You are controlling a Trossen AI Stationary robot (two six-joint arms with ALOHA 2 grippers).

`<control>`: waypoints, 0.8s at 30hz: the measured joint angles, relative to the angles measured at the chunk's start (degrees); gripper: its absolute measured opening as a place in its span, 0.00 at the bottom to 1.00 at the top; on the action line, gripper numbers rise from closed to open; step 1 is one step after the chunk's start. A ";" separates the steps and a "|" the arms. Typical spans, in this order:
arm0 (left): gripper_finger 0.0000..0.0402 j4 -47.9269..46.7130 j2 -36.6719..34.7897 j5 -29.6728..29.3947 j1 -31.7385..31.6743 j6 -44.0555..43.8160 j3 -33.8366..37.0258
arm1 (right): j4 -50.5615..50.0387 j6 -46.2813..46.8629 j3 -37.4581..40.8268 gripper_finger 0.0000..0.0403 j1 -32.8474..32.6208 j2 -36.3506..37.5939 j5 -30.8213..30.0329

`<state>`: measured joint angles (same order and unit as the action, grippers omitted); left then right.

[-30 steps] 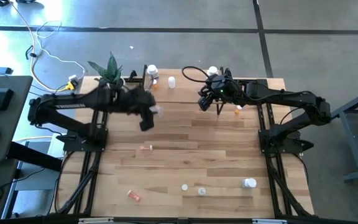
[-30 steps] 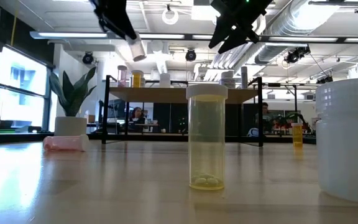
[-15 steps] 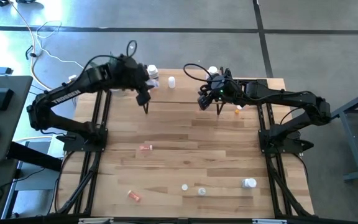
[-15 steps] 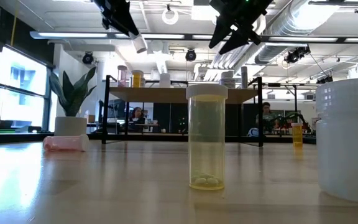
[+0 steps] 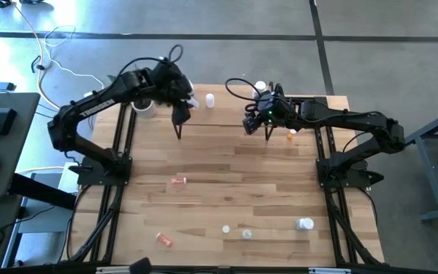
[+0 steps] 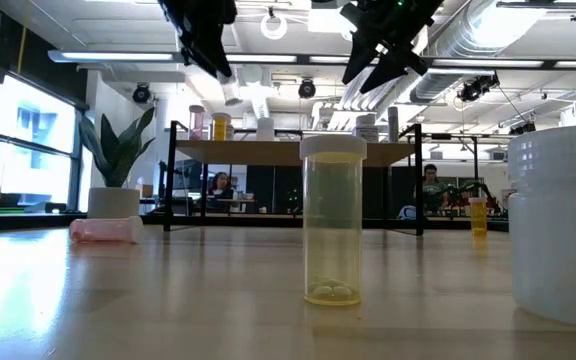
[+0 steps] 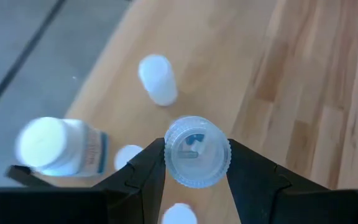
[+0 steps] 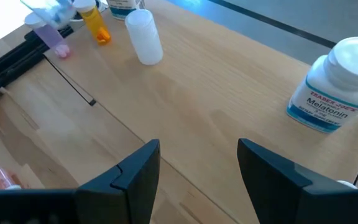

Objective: Pick and place medicine bottles onto shelf by color
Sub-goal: Put the left transparent pill bottle on the shelf

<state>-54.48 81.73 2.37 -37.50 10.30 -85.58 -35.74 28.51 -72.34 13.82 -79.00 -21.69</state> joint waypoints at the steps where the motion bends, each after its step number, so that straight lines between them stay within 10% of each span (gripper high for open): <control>1: 0.35 -0.02 0.58 0.44 0.07 0.26 0.00 | -0.06 0.00 0.00 0.51 0.00 0.00 0.00; 24: 0.35 -1.55 8.47 -0.02 1.70 0.90 -0.01 | -0.08 0.00 0.00 0.51 0.00 0.00 -0.13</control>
<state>-56.03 90.20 2.35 -35.79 11.20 -85.59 -35.83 28.52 -72.34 13.82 -79.00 -21.82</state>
